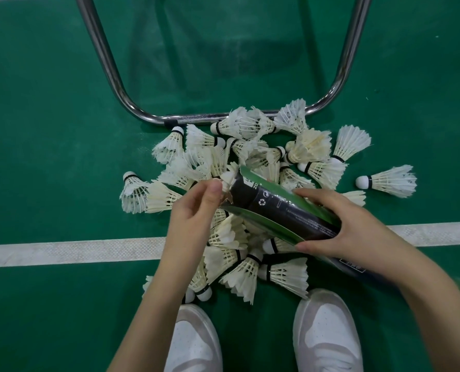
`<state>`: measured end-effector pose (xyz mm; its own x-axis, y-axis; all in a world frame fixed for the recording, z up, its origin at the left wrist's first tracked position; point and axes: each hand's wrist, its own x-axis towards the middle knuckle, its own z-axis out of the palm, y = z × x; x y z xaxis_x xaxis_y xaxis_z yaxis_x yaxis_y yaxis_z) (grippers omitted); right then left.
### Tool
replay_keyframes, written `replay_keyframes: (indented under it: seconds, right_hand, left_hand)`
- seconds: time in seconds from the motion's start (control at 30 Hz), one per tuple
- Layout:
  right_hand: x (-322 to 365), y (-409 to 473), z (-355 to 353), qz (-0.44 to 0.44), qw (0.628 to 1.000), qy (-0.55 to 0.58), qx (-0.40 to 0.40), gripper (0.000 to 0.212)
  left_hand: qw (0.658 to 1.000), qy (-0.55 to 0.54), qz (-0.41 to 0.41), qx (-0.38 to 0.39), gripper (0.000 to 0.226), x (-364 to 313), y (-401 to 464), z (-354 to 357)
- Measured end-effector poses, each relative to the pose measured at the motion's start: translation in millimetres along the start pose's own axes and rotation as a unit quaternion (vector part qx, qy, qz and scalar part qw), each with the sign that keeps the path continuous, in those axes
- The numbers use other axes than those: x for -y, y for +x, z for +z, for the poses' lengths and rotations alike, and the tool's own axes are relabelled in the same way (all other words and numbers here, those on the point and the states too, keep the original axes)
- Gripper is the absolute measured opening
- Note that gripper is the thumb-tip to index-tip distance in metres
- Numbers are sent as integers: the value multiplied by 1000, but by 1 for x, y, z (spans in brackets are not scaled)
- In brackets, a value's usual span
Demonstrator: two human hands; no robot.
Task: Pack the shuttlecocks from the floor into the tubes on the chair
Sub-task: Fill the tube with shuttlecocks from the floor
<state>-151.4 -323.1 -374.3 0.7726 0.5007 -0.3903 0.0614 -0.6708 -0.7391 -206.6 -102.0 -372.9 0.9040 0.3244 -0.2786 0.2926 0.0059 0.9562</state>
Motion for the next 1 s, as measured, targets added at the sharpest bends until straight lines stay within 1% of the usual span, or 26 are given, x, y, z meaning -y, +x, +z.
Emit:
replay_keyframes:
  seconds: [0.1, 0.27, 0.33, 0.4, 0.47, 0.53, 0.57, 0.6, 0.67, 0.73, 0.83, 1.0]
  right_hand:
    - [0, 0, 1, 0, 1000, 2, -2, 72]
    - [2, 0, 0, -1, 1000, -3, -4, 72]
    - [2, -1, -1, 0, 1000, -8, 0, 72]
    - [2, -3, -2, 0, 1000, -10, 4, 73]
    - [2, -6, -3, 0, 1000, -5, 6, 72]
    - [2, -9, -4, -3, 1000, -1, 6, 72]
    - [2, -10, -5, -3, 1000, -1, 7, 71]
    - [3, -10, -5, -2, 1000, -1, 10, 71]
    - [2, -11, -5, 1, 1000, -7, 17, 72]
    - [1, -12, -5, 2, 1000, -11, 17, 72]
    - [0, -14, -4, 6, 1000, -6, 15, 72]
    - [-1, -15, -3, 10, 1000, -14, 21, 73]
  left_hand:
    - [999, -24, -17, 18, 20, 0, 1, 1]
    - [999, 11, -25, 25, 36, 9, 3, 0]
    - [999, 23, -21, 32, 32, 10, 3, -2]
    - [998, 36, -24, 52, 19, 9, 4, -3]
    - [994, 47, -29, 94, 7, 7, 5, -3]
    - [990, 46, -27, 130, 11, 6, 4, -2]
    - [989, 39, -31, 139, 6, 8, 4, -1]
    - [989, 37, -32, 139, 8, 9, 3, 0]
    - [989, 29, -27, 142, 22, 11, 1, 1]
    - [989, 29, -30, 143, 26, 11, 1, 2]
    - [988, 41, -40, 141, 16, 14, 1, 5]
    - [986, 15, -52, 159, 6, 18, 2, 4]
